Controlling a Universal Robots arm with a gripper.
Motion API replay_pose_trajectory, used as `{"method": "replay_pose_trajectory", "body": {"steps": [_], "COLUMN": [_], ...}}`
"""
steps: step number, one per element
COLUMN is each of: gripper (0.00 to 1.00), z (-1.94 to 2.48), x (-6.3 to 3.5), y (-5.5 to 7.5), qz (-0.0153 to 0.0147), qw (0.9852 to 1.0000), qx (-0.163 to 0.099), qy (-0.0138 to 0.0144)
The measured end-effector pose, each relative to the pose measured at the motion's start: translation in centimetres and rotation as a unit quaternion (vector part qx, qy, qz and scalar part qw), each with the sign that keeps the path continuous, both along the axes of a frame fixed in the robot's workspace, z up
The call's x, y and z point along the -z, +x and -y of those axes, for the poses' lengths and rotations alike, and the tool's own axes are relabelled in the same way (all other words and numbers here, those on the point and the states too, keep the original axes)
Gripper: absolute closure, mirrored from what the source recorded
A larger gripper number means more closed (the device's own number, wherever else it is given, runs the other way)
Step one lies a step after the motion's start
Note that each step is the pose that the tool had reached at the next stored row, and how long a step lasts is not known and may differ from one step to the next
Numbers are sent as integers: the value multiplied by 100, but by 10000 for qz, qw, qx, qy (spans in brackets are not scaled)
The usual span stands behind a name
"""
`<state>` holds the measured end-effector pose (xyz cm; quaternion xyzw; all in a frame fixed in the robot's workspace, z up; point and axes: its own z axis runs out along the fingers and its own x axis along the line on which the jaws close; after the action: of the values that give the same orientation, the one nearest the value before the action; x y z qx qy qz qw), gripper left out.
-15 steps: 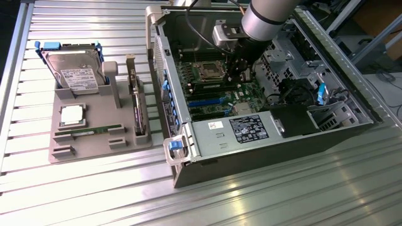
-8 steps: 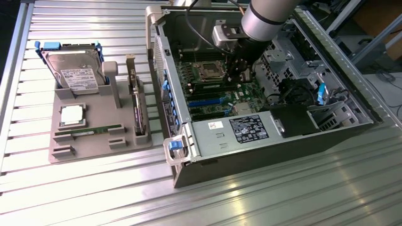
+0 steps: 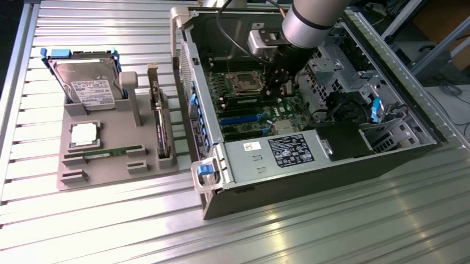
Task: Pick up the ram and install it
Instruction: 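Insert the ram into the slot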
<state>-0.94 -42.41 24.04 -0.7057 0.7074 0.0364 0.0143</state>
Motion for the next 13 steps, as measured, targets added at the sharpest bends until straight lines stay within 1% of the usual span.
{"method": "replay_pose_trajectory", "body": {"steps": [13], "gripper": [88], "z": [-3], "x": [16], "y": [8], "qz": [1], "qw": [10000], "qx": [-4], "qy": [0]}}
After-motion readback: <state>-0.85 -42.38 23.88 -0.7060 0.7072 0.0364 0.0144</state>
